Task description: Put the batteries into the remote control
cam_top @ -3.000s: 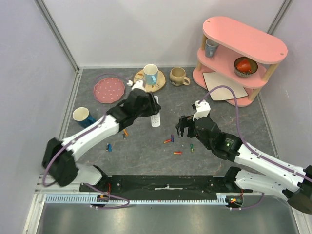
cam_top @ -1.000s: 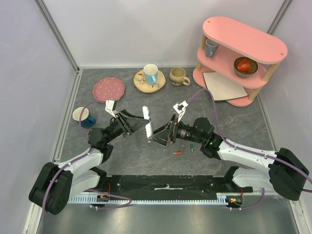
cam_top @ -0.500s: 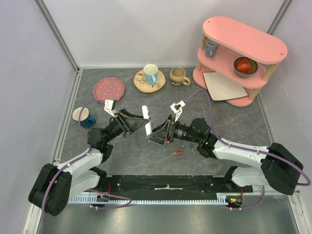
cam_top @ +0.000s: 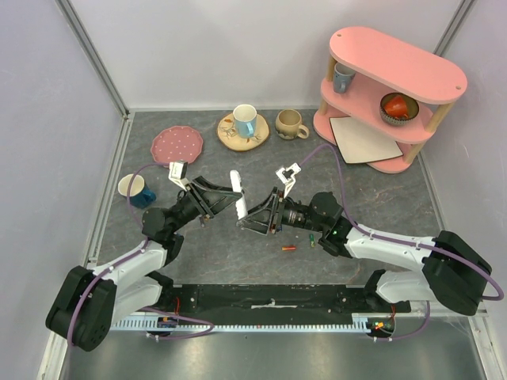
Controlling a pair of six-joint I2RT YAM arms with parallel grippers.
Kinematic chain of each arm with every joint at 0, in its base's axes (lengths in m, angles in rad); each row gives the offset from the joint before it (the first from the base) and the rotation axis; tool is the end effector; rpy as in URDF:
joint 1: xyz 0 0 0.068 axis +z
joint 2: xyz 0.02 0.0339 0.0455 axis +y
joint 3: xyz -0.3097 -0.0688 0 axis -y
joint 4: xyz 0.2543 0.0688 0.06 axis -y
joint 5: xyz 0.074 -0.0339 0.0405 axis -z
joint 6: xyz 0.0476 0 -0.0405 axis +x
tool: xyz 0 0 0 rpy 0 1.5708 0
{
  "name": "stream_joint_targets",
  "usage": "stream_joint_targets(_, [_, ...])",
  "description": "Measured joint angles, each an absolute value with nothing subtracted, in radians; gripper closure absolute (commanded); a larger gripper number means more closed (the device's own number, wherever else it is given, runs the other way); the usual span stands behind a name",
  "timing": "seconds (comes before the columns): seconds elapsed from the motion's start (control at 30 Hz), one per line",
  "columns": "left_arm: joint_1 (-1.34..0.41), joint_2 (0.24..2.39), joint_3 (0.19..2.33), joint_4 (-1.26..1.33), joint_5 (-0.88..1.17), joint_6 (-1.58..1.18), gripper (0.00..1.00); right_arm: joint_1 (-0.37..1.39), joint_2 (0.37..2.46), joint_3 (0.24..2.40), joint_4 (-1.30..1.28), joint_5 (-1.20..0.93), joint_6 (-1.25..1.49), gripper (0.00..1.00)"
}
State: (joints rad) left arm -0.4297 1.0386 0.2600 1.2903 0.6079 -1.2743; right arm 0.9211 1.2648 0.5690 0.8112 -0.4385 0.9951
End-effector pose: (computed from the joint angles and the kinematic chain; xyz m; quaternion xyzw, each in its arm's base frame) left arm 0.1565 -0.1016 0.2999 0.0381 0.5455 -0.7193 0.4285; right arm 0.1513 0.2325 0.3053 -0.1383 0.6548 0.6795 0.3008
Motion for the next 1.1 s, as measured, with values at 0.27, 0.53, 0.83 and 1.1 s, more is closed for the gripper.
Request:
stream_joint_targets(0.27, [-0.434, 1.021, 0.255, 1.288, 0.603, -1.269, 0.24, 0.921, 1.25, 0.57, 0.792, -0.453, 0.977, 0.57])
stream_joint_targets(0.53, [-0.433, 0.896, 0.256, 1.229, 0.572, -1.223, 0.12, 0.926, 1.163, 0.586, 0.627, -0.472, 0.883, 0.59])
stream_joint_targets(0.83, [-0.418, 0.782, 0.393, 0.754, 0.478, -1.047, 0.2, 0.939, 1.102, 0.846, 0.034, -0.249, 0.556, 0.6])
stream_joint_targets(1.1, [-0.455, 0.781, 0.58, 0.275, 0.299, -0.867, 0.25, 0.958, 1.148, 0.963, -0.287, 0.052, 0.378, 0.61])
